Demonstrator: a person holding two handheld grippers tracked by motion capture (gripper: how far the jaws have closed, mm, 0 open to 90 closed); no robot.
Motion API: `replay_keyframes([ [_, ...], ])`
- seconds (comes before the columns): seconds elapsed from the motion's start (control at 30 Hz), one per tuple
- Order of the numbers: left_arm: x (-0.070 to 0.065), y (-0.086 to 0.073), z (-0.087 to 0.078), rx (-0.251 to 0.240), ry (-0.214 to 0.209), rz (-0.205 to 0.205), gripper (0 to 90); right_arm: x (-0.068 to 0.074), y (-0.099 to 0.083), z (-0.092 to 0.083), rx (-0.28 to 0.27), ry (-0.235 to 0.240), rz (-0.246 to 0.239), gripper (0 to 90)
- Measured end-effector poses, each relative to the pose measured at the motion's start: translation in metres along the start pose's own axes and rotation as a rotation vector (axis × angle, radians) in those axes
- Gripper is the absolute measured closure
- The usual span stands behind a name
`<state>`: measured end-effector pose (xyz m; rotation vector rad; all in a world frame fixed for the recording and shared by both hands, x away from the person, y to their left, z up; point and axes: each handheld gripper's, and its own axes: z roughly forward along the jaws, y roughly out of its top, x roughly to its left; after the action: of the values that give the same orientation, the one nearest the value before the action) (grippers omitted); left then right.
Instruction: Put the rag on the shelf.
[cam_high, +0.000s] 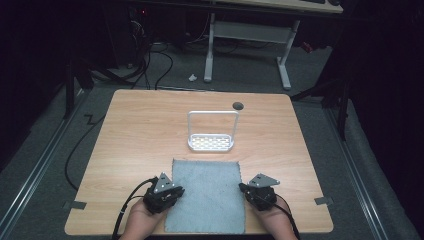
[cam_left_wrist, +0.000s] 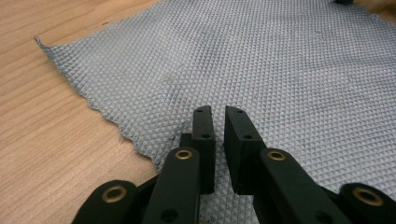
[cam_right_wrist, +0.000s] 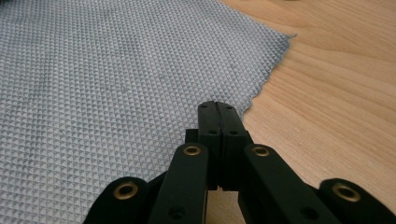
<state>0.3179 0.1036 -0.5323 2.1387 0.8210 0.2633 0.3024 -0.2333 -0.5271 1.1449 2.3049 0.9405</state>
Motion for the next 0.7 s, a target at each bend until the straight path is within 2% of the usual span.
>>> replay_keyframes([
  [0.03, -0.001, 0.000, 0.000, -0.002, 0.001, -0.001, 82.4, 0.001, 0.000, 0.000, 0.002, -0.008, -0.012, 90.0],
  [0.3, -0.007, 0.001, 0.003, -0.006, -0.008, 0.029, 81.6, 0.002, 0.000, 0.000, 0.004, -0.019, -0.015, 90.0],
  [0.43, -0.004, -0.001, -0.001, -0.026, -0.019, 0.002, 80.4, 0.003, 0.000, 0.000, 0.003, -0.027, -0.022, 90.0],
  [0.53, 0.004, -0.002, -0.008, -0.067, 0.020, -0.024, 74.0, 0.002, 0.000, -0.001, -0.006, -0.010, -0.006, 84.5],
  [0.63, 0.021, 0.001, -0.014, -0.095, 0.056, -0.067, 70.5, 0.001, 0.001, -0.007, -0.062, 0.000, 0.019, 76.2],
  [0.7, 0.031, 0.007, -0.016, -0.094, 0.110, -0.073, 68.5, -0.001, 0.001, -0.009, -0.092, -0.020, 0.011, 70.5],
])
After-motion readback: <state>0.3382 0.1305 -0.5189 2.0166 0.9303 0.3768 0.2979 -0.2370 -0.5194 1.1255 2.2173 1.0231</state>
